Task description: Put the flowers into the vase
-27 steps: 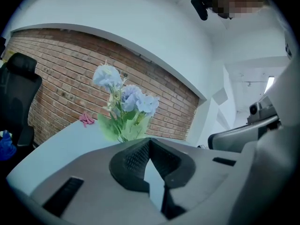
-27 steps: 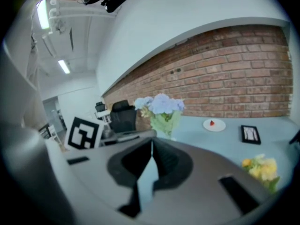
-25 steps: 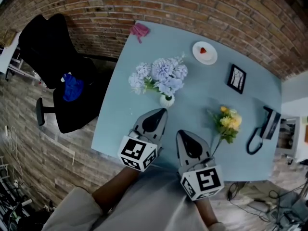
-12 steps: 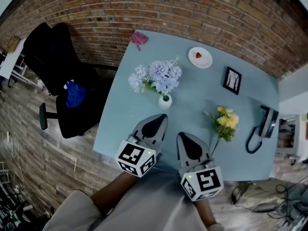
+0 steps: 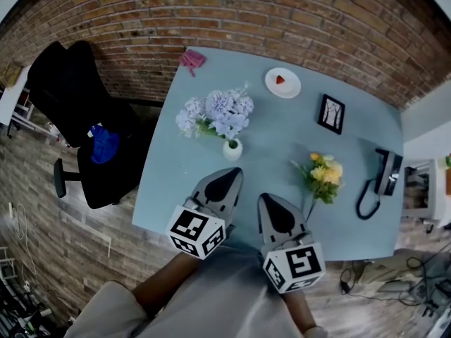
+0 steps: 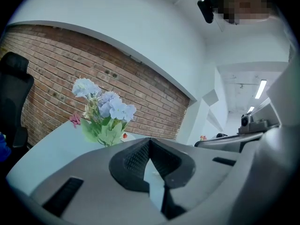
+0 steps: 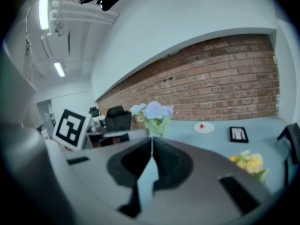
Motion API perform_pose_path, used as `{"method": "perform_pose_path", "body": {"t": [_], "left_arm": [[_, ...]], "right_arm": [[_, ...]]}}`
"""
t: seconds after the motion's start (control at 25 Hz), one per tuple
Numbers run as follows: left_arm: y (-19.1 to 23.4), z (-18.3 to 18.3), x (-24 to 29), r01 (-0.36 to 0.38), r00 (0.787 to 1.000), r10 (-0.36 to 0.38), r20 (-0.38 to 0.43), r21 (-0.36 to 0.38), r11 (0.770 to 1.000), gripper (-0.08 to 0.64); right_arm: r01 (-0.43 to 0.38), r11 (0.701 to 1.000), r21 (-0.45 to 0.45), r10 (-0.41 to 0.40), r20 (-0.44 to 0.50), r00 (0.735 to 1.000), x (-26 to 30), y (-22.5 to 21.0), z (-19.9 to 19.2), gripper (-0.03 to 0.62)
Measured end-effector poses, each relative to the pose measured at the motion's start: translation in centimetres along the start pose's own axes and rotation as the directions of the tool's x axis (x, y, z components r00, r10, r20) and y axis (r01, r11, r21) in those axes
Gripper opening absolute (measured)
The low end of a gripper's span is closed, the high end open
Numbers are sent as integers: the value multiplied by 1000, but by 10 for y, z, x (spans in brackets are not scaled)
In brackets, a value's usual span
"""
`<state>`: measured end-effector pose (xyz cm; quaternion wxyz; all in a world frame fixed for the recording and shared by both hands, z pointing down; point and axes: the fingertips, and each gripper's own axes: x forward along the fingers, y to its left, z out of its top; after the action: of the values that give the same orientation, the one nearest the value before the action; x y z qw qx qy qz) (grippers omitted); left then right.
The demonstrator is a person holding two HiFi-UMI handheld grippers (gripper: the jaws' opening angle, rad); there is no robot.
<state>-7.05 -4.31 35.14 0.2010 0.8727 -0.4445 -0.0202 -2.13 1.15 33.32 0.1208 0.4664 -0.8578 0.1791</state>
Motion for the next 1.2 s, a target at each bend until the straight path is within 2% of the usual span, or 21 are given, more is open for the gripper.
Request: {"method": "perform_pose_path", "body": {"t": [0.24,0.52,1.04,1.2], "left_arm": [[6,-12,7,-13,999,13,-31,-16,1000,12],[-8,-33,30,52,992,-52,-111,-9,999,12],[-33,-55,47,130,975,-134,-178,-33,991,12],[-42,-59,50,156,970,-154,-190,-9,988,12]], "right_arm": [[38,999,35,-37,-19,999,-4,-15,-13,23],[135,985,111,-129,-53,990,-19,-53,-29,23],[286,938,195,-254,-174,952,-62,-101,-77,25],[312,926,211,-270,-206,941,-69,-113,-89,25]]}}
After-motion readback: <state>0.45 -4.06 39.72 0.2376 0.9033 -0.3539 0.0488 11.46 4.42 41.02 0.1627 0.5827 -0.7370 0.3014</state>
